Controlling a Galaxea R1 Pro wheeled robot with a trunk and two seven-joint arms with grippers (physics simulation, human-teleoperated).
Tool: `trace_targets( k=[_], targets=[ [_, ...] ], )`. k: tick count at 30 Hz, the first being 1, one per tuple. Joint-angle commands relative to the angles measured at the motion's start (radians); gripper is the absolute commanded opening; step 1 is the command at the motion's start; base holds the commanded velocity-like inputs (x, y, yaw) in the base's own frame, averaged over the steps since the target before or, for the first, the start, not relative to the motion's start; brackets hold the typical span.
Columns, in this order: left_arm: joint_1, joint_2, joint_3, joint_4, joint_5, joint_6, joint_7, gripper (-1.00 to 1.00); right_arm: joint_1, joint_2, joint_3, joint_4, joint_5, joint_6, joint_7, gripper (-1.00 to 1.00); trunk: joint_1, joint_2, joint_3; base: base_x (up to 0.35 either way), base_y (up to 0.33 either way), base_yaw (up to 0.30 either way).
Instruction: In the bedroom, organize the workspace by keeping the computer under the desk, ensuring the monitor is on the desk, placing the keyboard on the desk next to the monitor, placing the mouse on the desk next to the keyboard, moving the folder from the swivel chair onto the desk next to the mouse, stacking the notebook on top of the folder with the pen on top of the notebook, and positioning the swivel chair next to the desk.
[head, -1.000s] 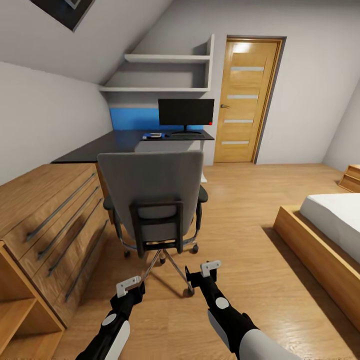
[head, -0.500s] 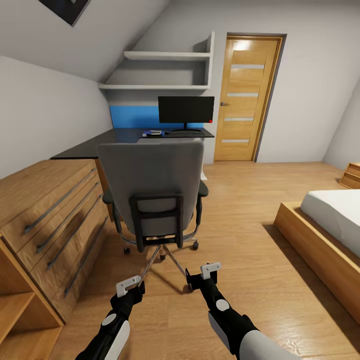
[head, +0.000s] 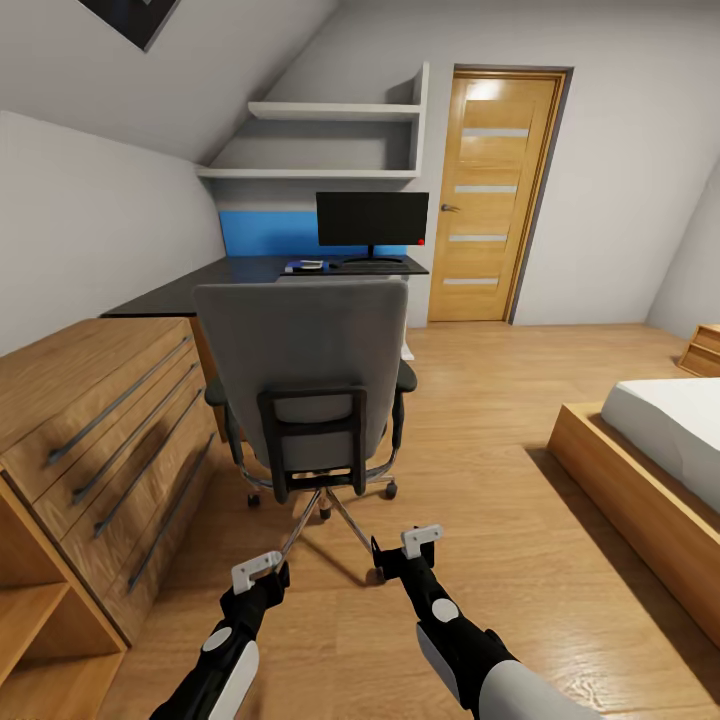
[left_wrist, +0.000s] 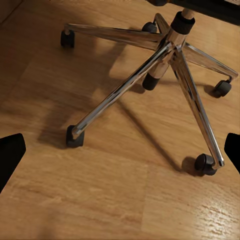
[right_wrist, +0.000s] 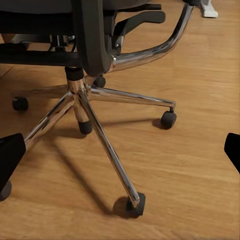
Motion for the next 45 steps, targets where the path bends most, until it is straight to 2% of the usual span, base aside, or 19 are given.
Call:
trace_targets(
  k=[1,14,45],
  targets=[
    [0.000,0.001,-0.004,-0.001,0.009,-0.001,0.007,1.00,-0.001,0.000,0.005,0.001,-0.002,-0.003,-0.007,1.00,0.000,0.000,-0.001,0.000,0.000,0.000],
    [0.000,0.001,-0.003,-0.001,0.009,-0.007,0.006,1.00,-0.001,0.000,0.005,0.001,-0.002,-0.002,-0.010,1.00,0.000,0.000,-0.001,0.096,0.084,0.000],
    [-0.001,0.001,-0.003,0.000,0.009,-0.007,0.006,1.00,-0.001,0.000,0.007,0.001,-0.001,-0.015,-0.014,1.00,0.000,0.000,-0.001,0.087,0.004,0.000]
  ],
)
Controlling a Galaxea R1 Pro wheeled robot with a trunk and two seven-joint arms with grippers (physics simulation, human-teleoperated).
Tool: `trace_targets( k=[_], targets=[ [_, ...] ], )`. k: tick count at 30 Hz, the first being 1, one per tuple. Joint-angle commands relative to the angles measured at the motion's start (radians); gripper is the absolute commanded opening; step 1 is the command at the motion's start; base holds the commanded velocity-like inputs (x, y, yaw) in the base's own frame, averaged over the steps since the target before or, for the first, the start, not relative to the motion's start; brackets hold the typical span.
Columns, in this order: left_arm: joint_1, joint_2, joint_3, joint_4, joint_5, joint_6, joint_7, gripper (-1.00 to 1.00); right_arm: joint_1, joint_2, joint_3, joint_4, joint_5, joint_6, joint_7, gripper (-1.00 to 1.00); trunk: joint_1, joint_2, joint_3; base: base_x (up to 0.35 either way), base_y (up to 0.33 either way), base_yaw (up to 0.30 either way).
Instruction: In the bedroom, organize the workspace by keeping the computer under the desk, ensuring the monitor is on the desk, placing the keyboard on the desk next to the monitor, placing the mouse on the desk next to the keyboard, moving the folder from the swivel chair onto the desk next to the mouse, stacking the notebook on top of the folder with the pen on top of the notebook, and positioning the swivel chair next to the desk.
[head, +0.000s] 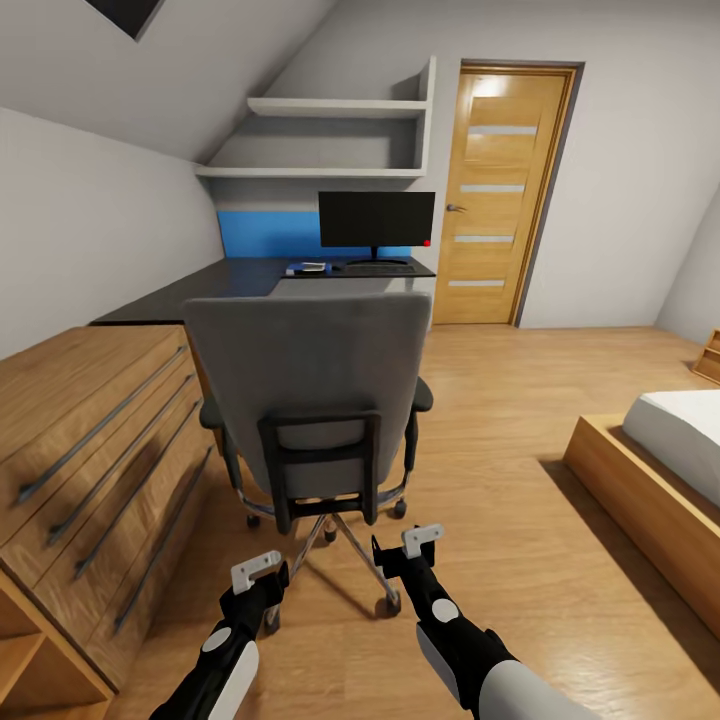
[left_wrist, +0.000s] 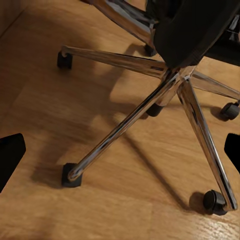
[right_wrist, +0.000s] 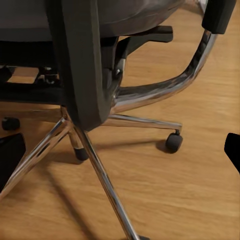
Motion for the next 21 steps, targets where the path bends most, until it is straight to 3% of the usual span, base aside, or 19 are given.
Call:
trace_targets(
  k=[1,11,21],
  targets=[
    [0.000,0.001,-0.004,-0.001,0.009,-0.001,0.007,1.00,-0.001,0.000,0.006,0.002,-0.002,-0.003,-0.007,1.00,0.000,0.000,-0.001,0.032,-0.007,0.000],
    [0.000,0.001,-0.004,-0.001,0.009,-0.001,0.007,1.00,-0.001,0.000,0.006,0.002,-0.003,-0.004,-0.007,1.00,0.000,0.000,-0.001,0.104,-0.100,0.000],
    [0.000,0.001,-0.004,-0.001,0.009,0.000,0.007,1.00,-0.001,0.000,0.008,0.003,-0.002,-0.004,0.001,1.00,0.000,0.000,-0.001,0.017,-0.016,0.000]
  ],
)
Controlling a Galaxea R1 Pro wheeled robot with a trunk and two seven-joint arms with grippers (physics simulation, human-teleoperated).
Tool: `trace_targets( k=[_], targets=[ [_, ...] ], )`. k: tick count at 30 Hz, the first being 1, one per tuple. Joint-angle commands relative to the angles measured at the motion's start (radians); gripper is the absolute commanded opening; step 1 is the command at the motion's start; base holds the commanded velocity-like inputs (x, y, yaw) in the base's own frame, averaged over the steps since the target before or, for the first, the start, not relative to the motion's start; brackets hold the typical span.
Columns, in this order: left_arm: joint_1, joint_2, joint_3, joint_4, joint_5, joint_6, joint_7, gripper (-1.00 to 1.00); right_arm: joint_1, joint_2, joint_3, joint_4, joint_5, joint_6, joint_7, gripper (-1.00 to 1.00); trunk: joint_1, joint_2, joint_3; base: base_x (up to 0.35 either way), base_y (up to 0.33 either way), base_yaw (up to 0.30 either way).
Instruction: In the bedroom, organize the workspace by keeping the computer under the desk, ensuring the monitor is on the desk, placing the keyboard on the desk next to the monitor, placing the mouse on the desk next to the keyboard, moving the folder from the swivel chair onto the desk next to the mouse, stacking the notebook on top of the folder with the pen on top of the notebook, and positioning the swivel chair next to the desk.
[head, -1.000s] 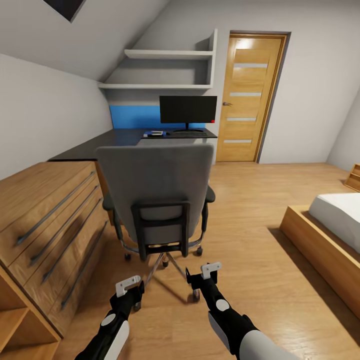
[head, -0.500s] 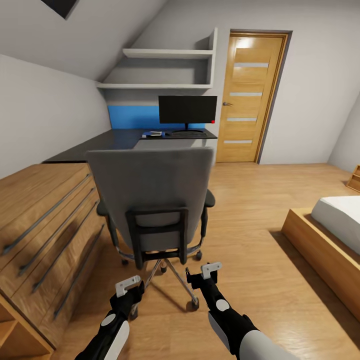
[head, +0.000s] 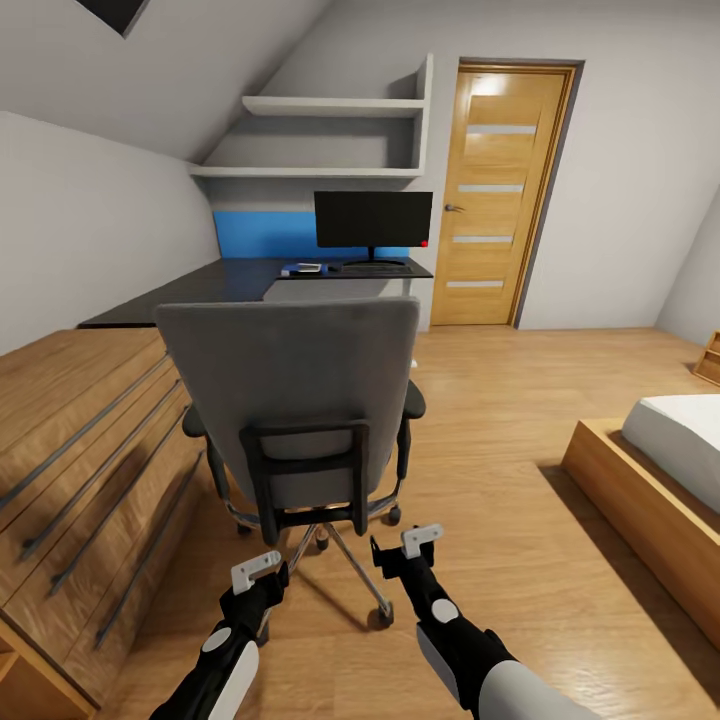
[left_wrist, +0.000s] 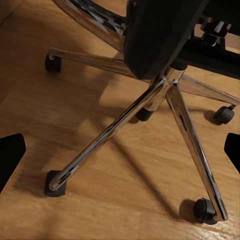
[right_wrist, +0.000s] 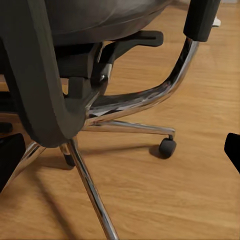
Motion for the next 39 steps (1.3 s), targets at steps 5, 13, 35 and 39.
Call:
trace_targets(
  k=[5,13,35,39],
  targets=[
    [-0.001,0.001,-0.004,-0.001,0.009,-0.001,0.007,1.00,0.000,0.000,0.068,0.005,-0.001,-0.002,0.016,1.00,0.000,0.000,-0.001,0.001,-0.001,0.000],
    [0.000,0.001,-0.004,-0.001,0.009,-0.001,0.007,1.00,0.000,0.000,0.112,0.000,-0.003,-0.002,0.021,1.00,0.000,0.000,-0.001,0.000,0.000,0.000],
    [0.000,0.001,-0.004,-0.001,0.009,-0.001,0.007,1.00,0.000,0.000,0.114,-0.052,-0.006,-0.003,0.019,1.00,0.000,0.000,-0.001,0.028,0.049,0.000],
    [0.000,0.001,-0.004,-0.001,0.009,-0.001,0.007,1.00,0.000,0.000,0.114,-0.052,-0.006,-0.003,0.019,1.00,0.000,0.000,-0.001,0.103,0.003,0.000]
  ],
)
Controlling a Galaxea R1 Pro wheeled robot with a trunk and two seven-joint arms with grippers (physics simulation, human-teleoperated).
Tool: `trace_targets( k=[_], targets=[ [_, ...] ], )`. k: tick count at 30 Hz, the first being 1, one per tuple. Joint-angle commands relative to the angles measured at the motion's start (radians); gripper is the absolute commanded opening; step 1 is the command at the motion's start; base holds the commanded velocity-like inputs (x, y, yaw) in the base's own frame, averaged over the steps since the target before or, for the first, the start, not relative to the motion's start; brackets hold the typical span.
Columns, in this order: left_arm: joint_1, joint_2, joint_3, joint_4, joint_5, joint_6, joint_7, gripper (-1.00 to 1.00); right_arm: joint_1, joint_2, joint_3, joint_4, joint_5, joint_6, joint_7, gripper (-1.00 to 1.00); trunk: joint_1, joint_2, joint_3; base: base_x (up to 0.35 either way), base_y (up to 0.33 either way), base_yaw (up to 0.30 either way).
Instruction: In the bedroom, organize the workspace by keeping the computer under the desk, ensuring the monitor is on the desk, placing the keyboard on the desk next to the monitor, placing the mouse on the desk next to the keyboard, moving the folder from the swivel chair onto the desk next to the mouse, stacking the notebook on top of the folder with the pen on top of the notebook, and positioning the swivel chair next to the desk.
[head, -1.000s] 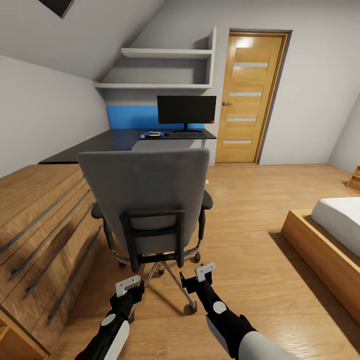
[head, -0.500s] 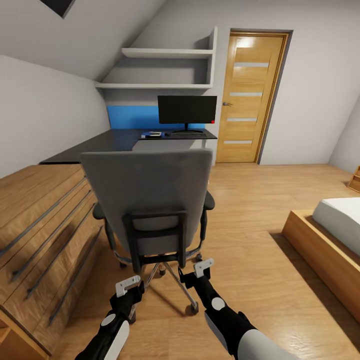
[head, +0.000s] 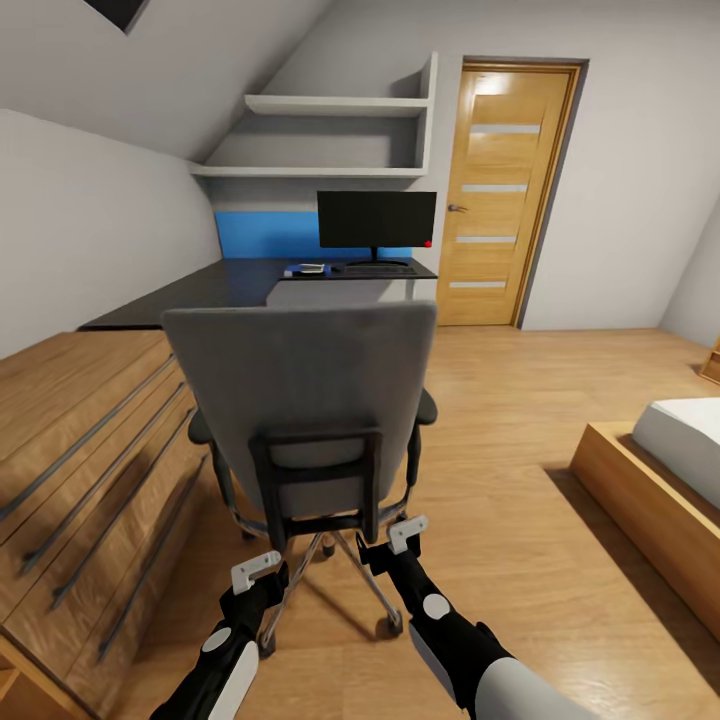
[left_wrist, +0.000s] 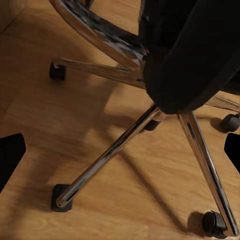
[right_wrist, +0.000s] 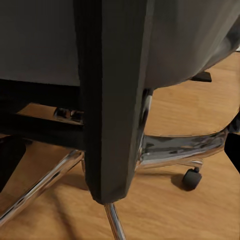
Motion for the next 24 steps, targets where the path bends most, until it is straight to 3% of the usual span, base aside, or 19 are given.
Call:
trace_targets(
  k=[1,7,14,16,20,24],
  targets=[
    [0.000,0.001,-0.004,-0.001,0.009,-0.001,0.007,1.00,-0.001,0.000,0.004,0.002,-0.002,-0.004,-0.004,1.00,0.000,0.000,-0.001,0.150,0.001,0.000],
    [0.000,0.001,-0.004,-0.001,0.009,-0.010,0.007,1.00,-0.001,0.000,0.003,0.003,-0.002,-0.004,-0.004,1.00,0.000,0.000,-0.001,0.059,0.000,0.000],
    [0.000,0.001,-0.006,0.042,0.009,-0.198,0.004,1.00,-0.001,0.000,0.003,0.005,-0.001,-0.004,-0.004,1.00,0.000,0.000,-0.001,0.008,0.000,0.000],
    [0.000,0.001,-0.017,0.052,0.008,-0.217,0.004,1.00,-0.001,0.000,0.003,0.005,-0.001,-0.004,-0.004,1.00,0.000,0.000,-0.001,0.001,0.000,0.000],
    [0.000,0.003,-0.083,0.061,-0.005,-0.235,0.007,1.00,-0.001,0.000,0.003,0.005,-0.001,-0.004,-0.004,1.00,0.000,0.000,-0.001,0.000,0.000,0.000],
    [0.000,0.005,-0.106,0.063,-0.024,-0.240,0.009,1.00,-0.001,0.000,0.002,0.005,-0.001,-0.004,-0.004,1.00,0.000,0.000,-0.001,0.000,0.000,0.000]
  ],
)
